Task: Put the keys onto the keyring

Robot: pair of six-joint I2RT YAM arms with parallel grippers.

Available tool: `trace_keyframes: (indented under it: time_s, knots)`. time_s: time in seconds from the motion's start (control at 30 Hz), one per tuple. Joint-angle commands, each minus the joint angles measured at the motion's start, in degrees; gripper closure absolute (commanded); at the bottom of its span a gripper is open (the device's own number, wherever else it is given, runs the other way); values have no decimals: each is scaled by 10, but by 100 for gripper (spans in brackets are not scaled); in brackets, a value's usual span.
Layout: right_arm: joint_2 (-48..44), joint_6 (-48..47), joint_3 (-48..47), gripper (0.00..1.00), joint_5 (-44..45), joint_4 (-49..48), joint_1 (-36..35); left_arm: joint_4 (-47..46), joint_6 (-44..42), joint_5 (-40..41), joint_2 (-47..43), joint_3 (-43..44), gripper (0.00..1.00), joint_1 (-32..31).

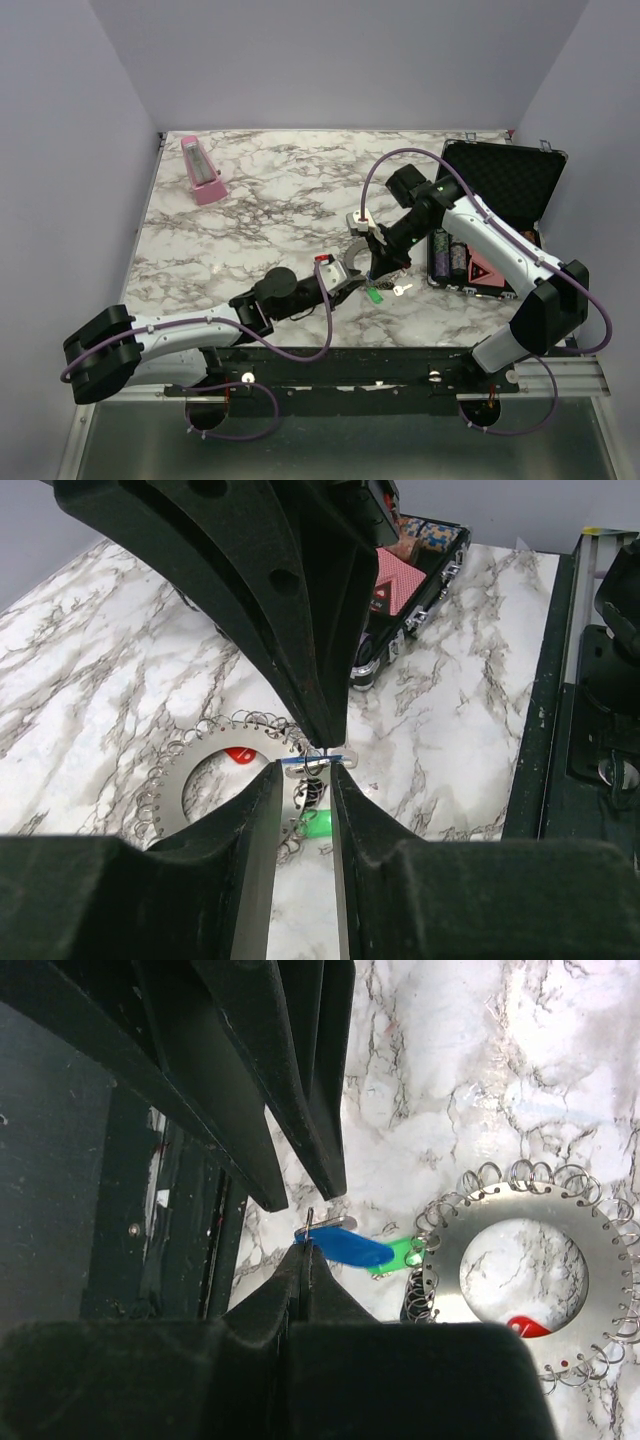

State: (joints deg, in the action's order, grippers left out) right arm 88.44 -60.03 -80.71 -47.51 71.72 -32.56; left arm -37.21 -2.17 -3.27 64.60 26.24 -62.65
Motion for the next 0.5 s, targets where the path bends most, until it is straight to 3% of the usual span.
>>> trace_keyframes:
  time_s: [0.0,0.27,0.47]
  knots:
    - [3,-5,0,99,-18,12,-2,12,-9,-27,-3,6,67,-2]
    - [2,-6,2,99,-22,13,-1,21,-14,-40,19,30,70,1]
    - [1,-8,2,99,-22,14,-2,27,-13,-52,25,36,81,1]
